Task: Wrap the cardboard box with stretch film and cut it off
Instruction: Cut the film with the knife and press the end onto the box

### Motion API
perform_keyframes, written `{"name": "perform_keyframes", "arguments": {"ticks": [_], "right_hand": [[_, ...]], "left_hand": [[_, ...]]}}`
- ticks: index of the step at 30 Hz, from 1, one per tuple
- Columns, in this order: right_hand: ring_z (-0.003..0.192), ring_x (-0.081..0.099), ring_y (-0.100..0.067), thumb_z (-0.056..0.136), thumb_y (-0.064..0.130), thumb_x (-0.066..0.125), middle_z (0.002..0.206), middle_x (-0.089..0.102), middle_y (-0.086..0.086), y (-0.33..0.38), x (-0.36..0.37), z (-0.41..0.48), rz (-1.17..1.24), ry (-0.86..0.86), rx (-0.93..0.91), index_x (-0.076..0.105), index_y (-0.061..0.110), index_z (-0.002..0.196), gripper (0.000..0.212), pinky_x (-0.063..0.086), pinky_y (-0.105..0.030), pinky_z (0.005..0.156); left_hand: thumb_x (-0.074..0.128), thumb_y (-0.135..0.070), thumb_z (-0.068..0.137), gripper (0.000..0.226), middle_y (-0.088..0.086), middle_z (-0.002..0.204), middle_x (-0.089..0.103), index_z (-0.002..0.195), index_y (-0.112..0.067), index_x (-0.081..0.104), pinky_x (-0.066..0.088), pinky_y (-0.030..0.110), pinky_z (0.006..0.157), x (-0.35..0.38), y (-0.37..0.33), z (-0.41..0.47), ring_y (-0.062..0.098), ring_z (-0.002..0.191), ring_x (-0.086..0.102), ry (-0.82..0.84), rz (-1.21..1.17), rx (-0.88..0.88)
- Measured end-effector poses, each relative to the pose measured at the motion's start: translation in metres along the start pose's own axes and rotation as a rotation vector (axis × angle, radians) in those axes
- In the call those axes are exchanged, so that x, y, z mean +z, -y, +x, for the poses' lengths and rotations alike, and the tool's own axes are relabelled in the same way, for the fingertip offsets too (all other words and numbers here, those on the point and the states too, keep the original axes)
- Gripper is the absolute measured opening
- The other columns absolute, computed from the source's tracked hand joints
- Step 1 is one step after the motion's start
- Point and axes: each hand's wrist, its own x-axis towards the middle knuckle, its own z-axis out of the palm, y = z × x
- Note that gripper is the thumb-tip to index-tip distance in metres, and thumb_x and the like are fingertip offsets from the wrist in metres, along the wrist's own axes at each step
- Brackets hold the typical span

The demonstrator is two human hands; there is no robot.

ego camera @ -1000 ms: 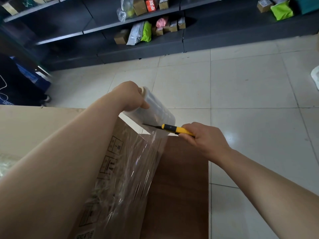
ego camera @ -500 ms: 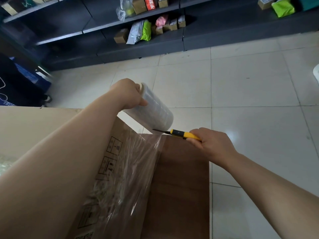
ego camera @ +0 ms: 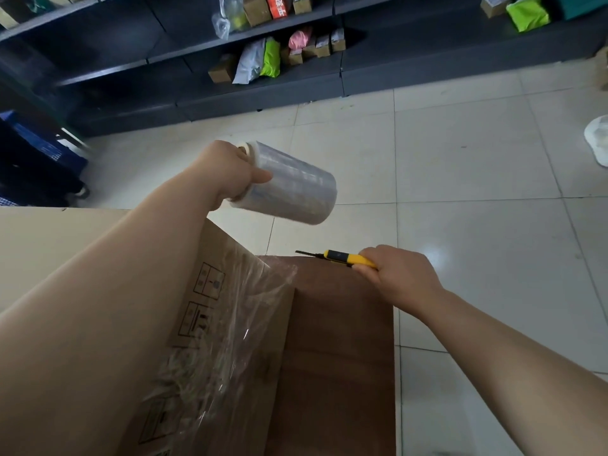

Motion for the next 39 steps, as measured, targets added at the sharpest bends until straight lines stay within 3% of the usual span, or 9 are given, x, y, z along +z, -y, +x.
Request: {"name": "perform_keyframes", "arguments": {"ticks": [2, 6, 10, 16, 22, 26, 31, 35, 39], "right_hand": [[0.085, 0.06, -0.019, 0.098, 0.051, 0.036, 0.09, 0.06, 0.005, -0.001, -0.003, 0.003, 0.017, -0.023, 0.031, 0.058, 0.027, 0.099, 0.033, 0.046, -0.033, 0.07], [0.079, 0.06, -0.019, 0.096, 0.054, 0.038, 0.082, 0.062, 0.006, -0.005, -0.009, 0.003, 0.056, -0.022, 0.138, 0.058, 0.026, 0.092, 0.035, 0.045, -0.032, 0.066], [0.07, 0.059, -0.015, 0.089, 0.066, 0.044, 0.071, 0.06, 0.007, -0.001, -0.019, 0.002, 0.1, -0.037, 0.252, 0.059, 0.025, 0.081, 0.045, 0.043, -0.028, 0.06], [0.076, 0.057, -0.025, 0.099, 0.038, 0.044, 0.08, 0.057, -0.002, 0.005, -0.018, 0.008, 0.312, 0.063, 0.285, 0.055, 0.012, 0.09, 0.029, 0.04, -0.031, 0.062], [0.075, 0.051, -0.021, 0.101, 0.018, 0.039, 0.092, 0.053, -0.01, 0.007, -0.013, 0.004, 0.488, 0.208, 0.312, 0.046, 0.006, 0.113, 0.019, 0.042, -0.032, 0.065], [0.076, 0.051, -0.024, 0.098, 0.012, 0.037, 0.091, 0.051, -0.014, -0.001, -0.019, 0.001, 0.628, 0.259, 0.384, 0.043, 0.006, 0.112, 0.017, 0.044, -0.037, 0.067], [0.071, 0.045, -0.021, 0.093, 0.011, 0.039, 0.086, 0.046, -0.011, -0.004, -0.044, -0.008, 0.849, 0.255, 0.461, 0.042, 0.008, 0.102, 0.009, 0.037, -0.032, 0.063], [0.079, 0.048, -0.024, 0.095, 0.018, 0.036, 0.09, 0.046, -0.011, -0.009, -0.064, -0.017, 0.956, 0.2, 0.519, 0.044, 0.014, 0.093, 0.009, 0.042, -0.038, 0.075], [0.08, 0.054, -0.024, 0.094, 0.016, 0.035, 0.09, 0.051, -0.01, -0.006, -0.08, -0.025, 0.929, 0.201, 0.545, 0.047, 0.012, 0.097, 0.014, 0.045, -0.037, 0.077]], "left_hand": [[0.075, -0.034, 0.078, 0.05, 0.013, 0.079, 0.048, 0.105, 0.006, 0.062, 0.038, 0.032, 0.06, -0.001, 0.002, 0.0, 0.023, 0.066, 0.043, 0.021, -0.06, -0.002], [0.071, -0.034, 0.083, 0.045, 0.011, 0.077, 0.043, 0.106, 0.004, 0.061, 0.028, 0.025, 0.045, -0.001, 0.0, -0.004, 0.019, 0.051, 0.031, 0.009, -0.014, 0.006], [0.068, -0.034, 0.086, 0.044, 0.01, 0.074, 0.039, 0.111, 0.002, 0.06, 0.025, 0.026, 0.046, -0.006, -0.002, -0.009, 0.019, 0.053, 0.028, -0.01, -0.076, -0.024], [0.071, -0.033, 0.083, 0.042, 0.011, 0.078, 0.043, 0.103, 0.004, 0.062, 0.028, 0.027, 0.048, -0.016, -0.004, -0.013, 0.02, 0.057, 0.034, -0.013, -0.098, -0.034], [0.071, -0.034, 0.083, 0.04, 0.011, 0.08, 0.046, 0.102, 0.0, 0.062, 0.035, 0.031, 0.055, -0.014, -0.008, -0.017, 0.023, 0.062, 0.038, 0.024, -0.034, -0.033], [0.073, -0.035, 0.081, 0.04, 0.012, 0.079, 0.048, 0.096, 0.0, 0.061, 0.034, 0.033, 0.055, -0.014, -0.015, -0.021, 0.024, 0.065, 0.039, 0.036, 0.03, 0.001], [0.075, -0.038, 0.078, 0.038, 0.012, 0.087, 0.058, 0.09, -0.004, 0.066, 0.042, 0.035, 0.065, -0.011, -0.021, -0.04, 0.026, 0.073, 0.051, 0.068, 0.117, 0.108], [0.074, -0.039, 0.078, 0.037, 0.006, 0.073, 0.051, 0.081, -0.002, 0.068, 0.035, 0.03, 0.059, -0.007, -0.024, -0.068, 0.021, 0.068, 0.046, 0.093, 0.232, 0.22], [0.074, -0.039, 0.077, 0.028, -0.001, 0.063, 0.053, 0.063, -0.02, 0.061, 0.036, 0.028, 0.055, 0.002, -0.021, -0.095, 0.018, 0.063, 0.051, 0.171, 0.332, 0.28]]}}
